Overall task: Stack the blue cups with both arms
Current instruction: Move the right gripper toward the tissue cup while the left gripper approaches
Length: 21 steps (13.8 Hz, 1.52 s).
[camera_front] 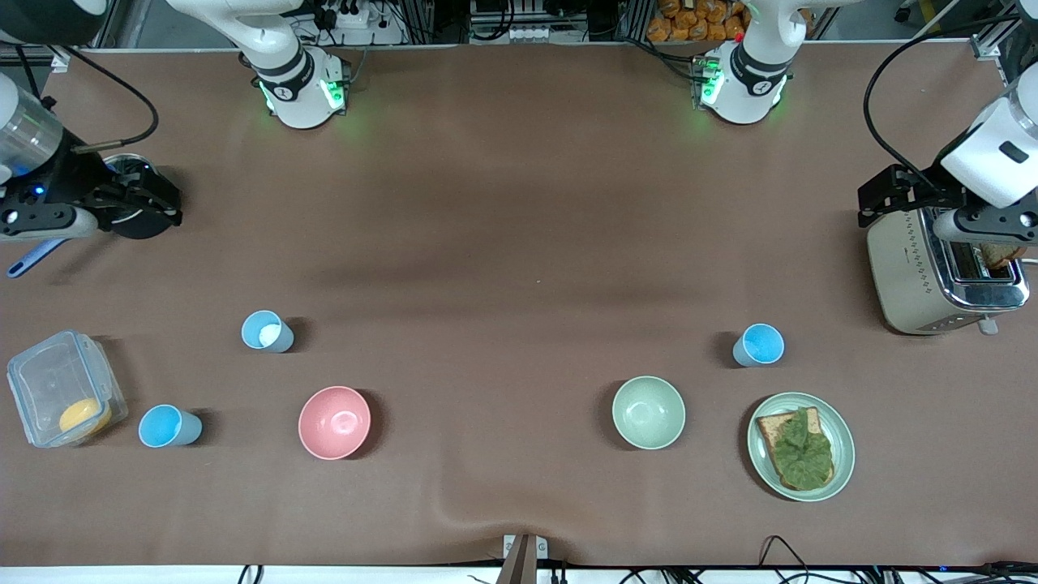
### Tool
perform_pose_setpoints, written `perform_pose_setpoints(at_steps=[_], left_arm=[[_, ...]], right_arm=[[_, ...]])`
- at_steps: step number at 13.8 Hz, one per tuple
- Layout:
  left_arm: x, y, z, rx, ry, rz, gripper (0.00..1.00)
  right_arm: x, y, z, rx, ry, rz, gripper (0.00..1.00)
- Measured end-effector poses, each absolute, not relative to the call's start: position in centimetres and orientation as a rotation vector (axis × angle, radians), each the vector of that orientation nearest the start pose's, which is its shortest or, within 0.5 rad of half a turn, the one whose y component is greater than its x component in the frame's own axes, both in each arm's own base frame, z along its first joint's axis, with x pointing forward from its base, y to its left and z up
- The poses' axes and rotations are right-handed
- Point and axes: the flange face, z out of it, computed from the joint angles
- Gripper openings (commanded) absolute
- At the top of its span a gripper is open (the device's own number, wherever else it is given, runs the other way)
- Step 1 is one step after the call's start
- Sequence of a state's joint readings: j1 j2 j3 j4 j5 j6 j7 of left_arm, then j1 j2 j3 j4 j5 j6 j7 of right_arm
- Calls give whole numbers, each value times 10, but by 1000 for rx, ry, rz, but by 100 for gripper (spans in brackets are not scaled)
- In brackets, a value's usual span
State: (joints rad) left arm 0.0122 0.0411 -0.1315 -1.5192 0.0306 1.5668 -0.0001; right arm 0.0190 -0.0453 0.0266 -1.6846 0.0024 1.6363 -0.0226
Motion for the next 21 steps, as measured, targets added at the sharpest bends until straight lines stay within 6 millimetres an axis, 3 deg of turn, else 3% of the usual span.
perform_pose_setpoints(at_steps=[9,12,15,18,21], left_arm=[[564,-64,627,-3111,187,-17,100],[564,-63,619,-3114,99,26,100],[576,-67,590,-3113,81,109,100],[595,-74,545,-3110,90,214,100],[621,-62,515,-3126,55,151,100]], right_arm=[[545,23,600,-3138,-120,12,100],[544,24,599,-3138,-122,16,100],[543,25,598,-3138,-126,35,100],[543,27,592,-3137,-135,77,100],[544,29,589,-3136,-140,87,100]])
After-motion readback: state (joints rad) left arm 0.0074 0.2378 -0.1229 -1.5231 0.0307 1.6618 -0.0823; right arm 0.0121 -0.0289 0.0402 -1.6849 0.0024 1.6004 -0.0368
